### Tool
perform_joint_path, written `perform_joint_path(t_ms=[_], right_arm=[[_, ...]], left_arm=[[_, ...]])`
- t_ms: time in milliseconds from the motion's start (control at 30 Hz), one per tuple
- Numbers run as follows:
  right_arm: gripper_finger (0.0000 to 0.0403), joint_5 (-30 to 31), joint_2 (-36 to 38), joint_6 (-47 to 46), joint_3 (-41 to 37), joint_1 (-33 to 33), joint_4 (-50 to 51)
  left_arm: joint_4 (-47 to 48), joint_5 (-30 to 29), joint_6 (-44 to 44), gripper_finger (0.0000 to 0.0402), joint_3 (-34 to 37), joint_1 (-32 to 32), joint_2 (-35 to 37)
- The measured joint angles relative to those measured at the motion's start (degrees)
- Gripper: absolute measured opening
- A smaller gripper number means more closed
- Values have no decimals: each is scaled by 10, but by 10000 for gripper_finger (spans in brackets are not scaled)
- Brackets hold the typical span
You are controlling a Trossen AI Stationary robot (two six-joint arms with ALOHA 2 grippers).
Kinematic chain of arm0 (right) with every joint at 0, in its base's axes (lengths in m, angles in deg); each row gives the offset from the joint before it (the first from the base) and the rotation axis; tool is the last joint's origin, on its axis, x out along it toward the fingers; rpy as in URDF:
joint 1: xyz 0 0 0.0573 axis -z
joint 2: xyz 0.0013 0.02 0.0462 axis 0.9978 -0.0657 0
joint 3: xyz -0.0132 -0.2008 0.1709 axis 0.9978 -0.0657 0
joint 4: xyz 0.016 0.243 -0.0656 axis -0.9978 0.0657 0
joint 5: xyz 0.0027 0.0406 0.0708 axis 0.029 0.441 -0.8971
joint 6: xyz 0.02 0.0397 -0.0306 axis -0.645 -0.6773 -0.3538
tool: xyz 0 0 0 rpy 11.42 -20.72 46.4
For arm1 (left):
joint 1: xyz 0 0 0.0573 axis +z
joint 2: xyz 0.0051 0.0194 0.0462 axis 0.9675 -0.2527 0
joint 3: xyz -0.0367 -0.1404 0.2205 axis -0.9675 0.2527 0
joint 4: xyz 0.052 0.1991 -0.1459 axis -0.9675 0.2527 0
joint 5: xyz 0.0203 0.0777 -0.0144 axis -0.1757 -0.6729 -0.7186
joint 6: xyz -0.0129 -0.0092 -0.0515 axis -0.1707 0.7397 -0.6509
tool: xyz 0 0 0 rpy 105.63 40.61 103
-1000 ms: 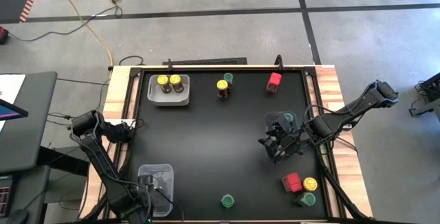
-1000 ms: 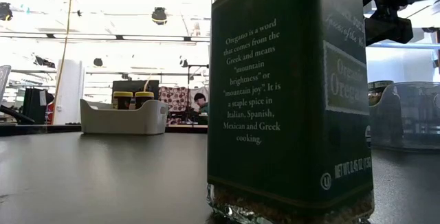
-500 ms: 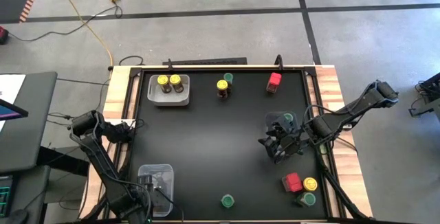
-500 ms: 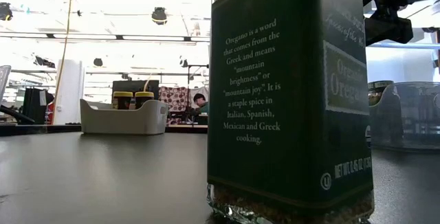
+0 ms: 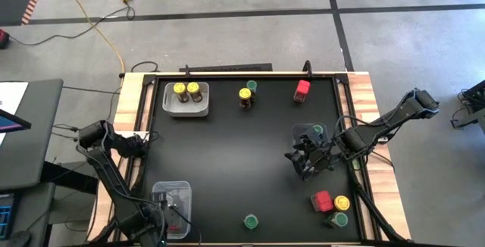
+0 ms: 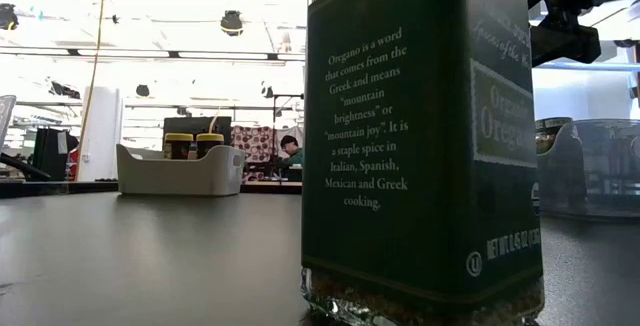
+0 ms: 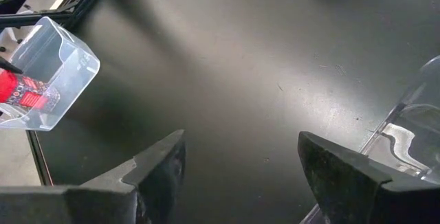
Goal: Sort spices by type
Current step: Put the top green seasoning bottle into the black bin
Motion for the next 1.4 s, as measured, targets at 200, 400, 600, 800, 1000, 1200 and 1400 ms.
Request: perform_joint_path(t_ms=[200,400,600,800,1000,1200,1400], right_arm=[[306,0,0,0,0,0,0],[306,0,0,0,0,0,0],[306,0,0,0,0,0,0],[306,0,0,0,0,1,0],[306,0,0,0,0,1,0],[306,0,0,1,0,1,0],[306,4,0,96,0,6,1]], left_arm=[[11,0,-4,286,0,0,31],[11,-4,-3,286,0,0,82],[37,-51,-17,286,0,22,152],[57,-63,90,286,0,77,237],[34,-152,213,286,4,157,295],[-39,-182,424,286,5,279,312],[-162,-136,573,286,44,405,298]])
